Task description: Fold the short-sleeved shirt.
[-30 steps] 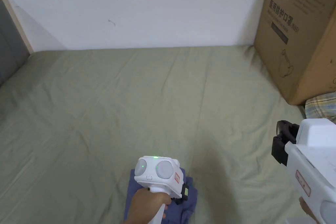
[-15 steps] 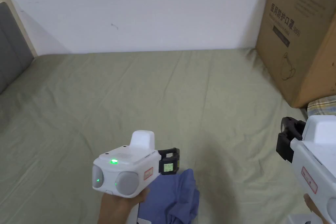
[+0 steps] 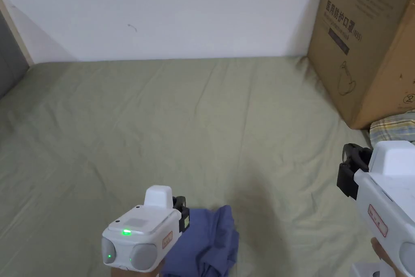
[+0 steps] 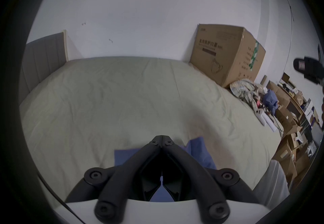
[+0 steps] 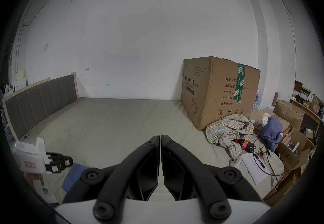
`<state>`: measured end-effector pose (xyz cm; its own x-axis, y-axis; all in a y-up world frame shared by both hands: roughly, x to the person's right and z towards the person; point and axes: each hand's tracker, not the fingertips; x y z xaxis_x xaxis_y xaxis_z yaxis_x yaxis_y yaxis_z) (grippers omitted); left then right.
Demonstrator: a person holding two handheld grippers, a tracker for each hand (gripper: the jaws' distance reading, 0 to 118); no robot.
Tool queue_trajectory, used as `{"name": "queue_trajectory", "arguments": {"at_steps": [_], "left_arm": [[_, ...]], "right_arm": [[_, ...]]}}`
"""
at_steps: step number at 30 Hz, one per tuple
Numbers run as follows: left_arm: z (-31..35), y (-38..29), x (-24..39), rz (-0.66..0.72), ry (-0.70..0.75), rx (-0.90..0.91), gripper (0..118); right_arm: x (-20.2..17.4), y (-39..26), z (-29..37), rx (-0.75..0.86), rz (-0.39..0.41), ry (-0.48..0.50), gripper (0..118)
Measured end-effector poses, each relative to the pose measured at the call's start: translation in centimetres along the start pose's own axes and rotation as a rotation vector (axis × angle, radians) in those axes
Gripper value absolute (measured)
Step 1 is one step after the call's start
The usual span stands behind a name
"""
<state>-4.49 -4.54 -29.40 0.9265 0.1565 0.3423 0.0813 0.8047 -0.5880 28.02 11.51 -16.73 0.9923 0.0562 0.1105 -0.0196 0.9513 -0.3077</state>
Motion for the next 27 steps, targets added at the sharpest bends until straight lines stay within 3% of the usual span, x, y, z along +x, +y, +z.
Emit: {"name": "queue_trajectory", "arguments": {"at_steps": [10,24,27], "left_arm": [[-2.9,-5.7,4.8,-0.12,-0.119,-0.195,0],[-5.8,-8.1,7.4,-0.08,-0.134,-0.22,0],[-5.0,-8.0,8.4,-0.194,-0.12,-0.207,0]], "right_arm": [[0.9,-0.8,-0.5,-0.031,-0.002,-0.016,2],[1.5,-1.4,-0.7,-0.055,-0.003,-0.031,2],[1.4,-1.5,-0.7,-0.057,0.0,-0.03,2]]}}
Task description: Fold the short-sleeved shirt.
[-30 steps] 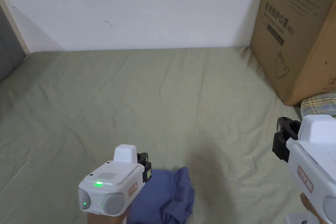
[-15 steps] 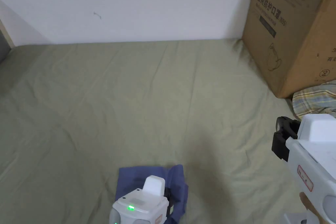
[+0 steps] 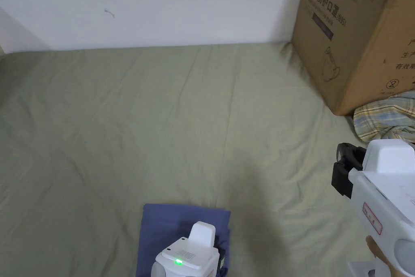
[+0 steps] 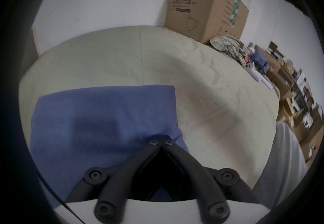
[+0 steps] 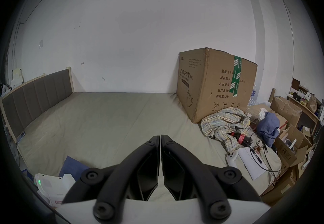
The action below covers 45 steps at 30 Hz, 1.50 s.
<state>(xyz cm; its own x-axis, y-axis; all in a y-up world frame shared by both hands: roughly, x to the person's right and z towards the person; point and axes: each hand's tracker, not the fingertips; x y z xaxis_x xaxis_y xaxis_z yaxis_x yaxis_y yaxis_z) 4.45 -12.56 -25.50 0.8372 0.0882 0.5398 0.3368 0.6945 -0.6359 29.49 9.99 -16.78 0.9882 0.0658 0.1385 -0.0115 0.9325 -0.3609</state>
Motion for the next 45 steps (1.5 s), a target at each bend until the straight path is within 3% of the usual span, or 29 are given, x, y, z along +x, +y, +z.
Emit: {"name": "queue_trajectory", "arguments": {"at_steps": [3,9,23,28,45], "left_arm": [[1.6,1.8,0.6,0.004,-0.002,-0.014,0],[7.6,5.0,-1.9,0.077,0.002,0.24,0],[21.9,14.6,-9.3,0.035,0.29,0.659,0],[24.6,15.2,-11.6,0.016,0.388,0.715,0],[26.5,13.3,-15.0,0.109,0.436,0.723,0]], "right_arm": [[-0.2,0.1,0.3,0.004,-0.006,0.006,2],[-1.1,1.4,1.1,0.045,-0.001,0.03,2],[-4.8,5.9,2.4,0.215,-0.022,0.091,2],[-6.3,7.5,3.0,0.273,-0.02,0.097,2],[-9.0,6.2,1.0,0.277,-0.007,0.151,2]]}}
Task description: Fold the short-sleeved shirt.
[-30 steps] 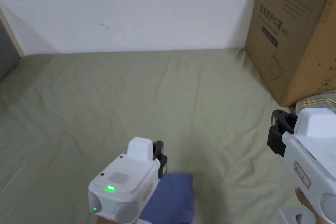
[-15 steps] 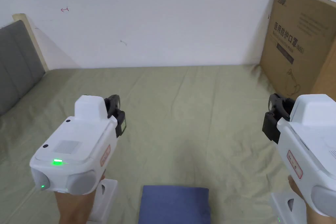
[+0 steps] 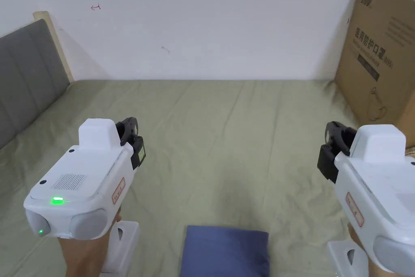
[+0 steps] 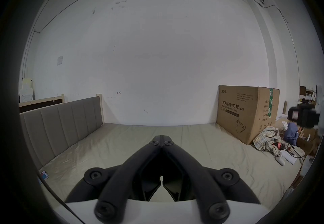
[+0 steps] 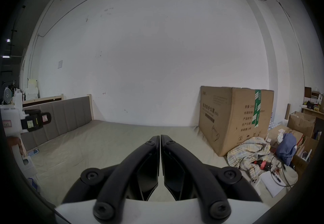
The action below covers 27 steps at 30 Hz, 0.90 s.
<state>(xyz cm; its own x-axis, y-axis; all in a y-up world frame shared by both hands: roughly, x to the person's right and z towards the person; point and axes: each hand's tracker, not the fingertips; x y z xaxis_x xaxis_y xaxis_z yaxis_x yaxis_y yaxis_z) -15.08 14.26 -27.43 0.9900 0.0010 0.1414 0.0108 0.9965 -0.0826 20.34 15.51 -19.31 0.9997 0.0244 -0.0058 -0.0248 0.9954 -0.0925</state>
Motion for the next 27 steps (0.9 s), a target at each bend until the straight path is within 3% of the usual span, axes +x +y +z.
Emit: {"name": "queue_trajectory", "arguments": {"at_steps": [14,17,22,25,27], "left_arm": [[-0.1,-2.4,-1.8,0.019,-0.024,-0.103,0],[-0.3,-3.6,-2.2,0.019,-0.03,-0.142,0],[-0.6,-5.6,-2.2,0.022,-0.045,-0.217,0],[-1.1,-6.9,-2.0,0.07,-0.088,-0.294,0],[-1.5,-7.9,-1.8,0.117,-0.127,-0.355,2]], "right_arm": [[-8.8,-18.5,-7.1,-0.399,0.022,0.202,2],[-10.6,-22.1,-8.0,-0.496,0.023,0.201,2],[-12.4,-27.9,-8.7,-0.673,0.089,0.16,1],[-12.2,-29.1,-7.8,-0.571,0.056,0.143,1],[-11.8,-28.8,-8.1,-0.602,0.047,0.139,1]]}}
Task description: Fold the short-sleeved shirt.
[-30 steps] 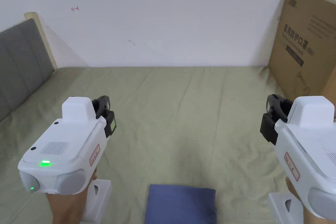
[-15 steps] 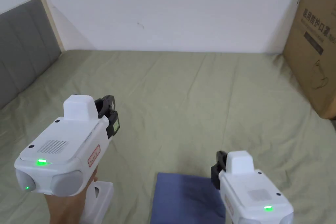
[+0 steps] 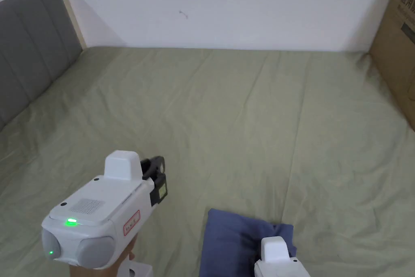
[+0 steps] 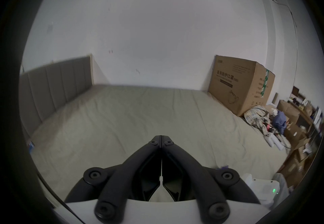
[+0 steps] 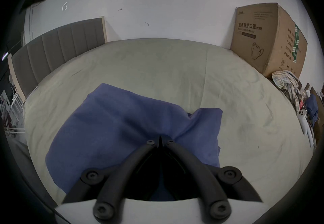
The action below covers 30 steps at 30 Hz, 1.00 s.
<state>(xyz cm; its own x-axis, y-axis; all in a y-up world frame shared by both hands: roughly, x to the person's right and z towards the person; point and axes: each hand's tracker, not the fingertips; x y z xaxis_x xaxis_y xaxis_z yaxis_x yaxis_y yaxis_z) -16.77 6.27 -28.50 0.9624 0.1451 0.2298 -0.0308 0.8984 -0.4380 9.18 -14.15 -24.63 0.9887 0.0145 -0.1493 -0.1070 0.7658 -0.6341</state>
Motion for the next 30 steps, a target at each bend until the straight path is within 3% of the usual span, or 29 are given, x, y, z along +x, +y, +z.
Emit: {"name": "queue_trajectory", "arguments": {"at_steps": [2,4,5,7,9,10,17,23,28,30], "left_arm": [[-1.7,-1.3,-0.4,0.082,-0.056,-0.118,5],[-3.6,-2.8,-0.8,0.183,-0.105,-0.25,22],[-4.7,-3.8,-0.9,0.24,-0.12,-0.318,36],[-6.4,-5.8,-1.1,0.319,-0.16,-0.432,75],[-8.2,-7.5,-1.3,0.371,-0.185,-0.539,96],[-9.3,-8.6,-1.6,0.414,-0.202,-0.579,96],[-13.7,-11.7,-3.7,0.603,-0.322,-0.696,92],[-15.0,-12.7,-2.5,0.542,-0.38,-0.783,44],[-14.0,-12.0,-0.5,0.52,-0.352,-0.77,23],[-13.8,-11.7,-0.4,0.471,-0.339,-0.745,21]], "right_arm": [[0.2,0.0,-0.1,-0.007,0.005,0.011,1],[0.3,0.0,0.1,-0.004,0.008,0.017,1],[0.4,0.0,0.1,-0.004,0.008,0.02,1],[0.5,0.0,0.1,-0.006,-0.001,0.023,1],[0.7,0.1,0.2,-0.012,-0.019,0.031,1],[0.9,0.1,0.2,-0.014,-0.031,0.036,1],[1.1,0.2,0.4,-0.017,-0.044,0.047,1],[1.2,0.3,0.3,-0.021,-0.034,0.049,1],[1.4,0.7,0.3,-0.034,-0.039,0.053,1],[1.7,1.5,0.6,-0.057,-0.046,0.067,1]]}}
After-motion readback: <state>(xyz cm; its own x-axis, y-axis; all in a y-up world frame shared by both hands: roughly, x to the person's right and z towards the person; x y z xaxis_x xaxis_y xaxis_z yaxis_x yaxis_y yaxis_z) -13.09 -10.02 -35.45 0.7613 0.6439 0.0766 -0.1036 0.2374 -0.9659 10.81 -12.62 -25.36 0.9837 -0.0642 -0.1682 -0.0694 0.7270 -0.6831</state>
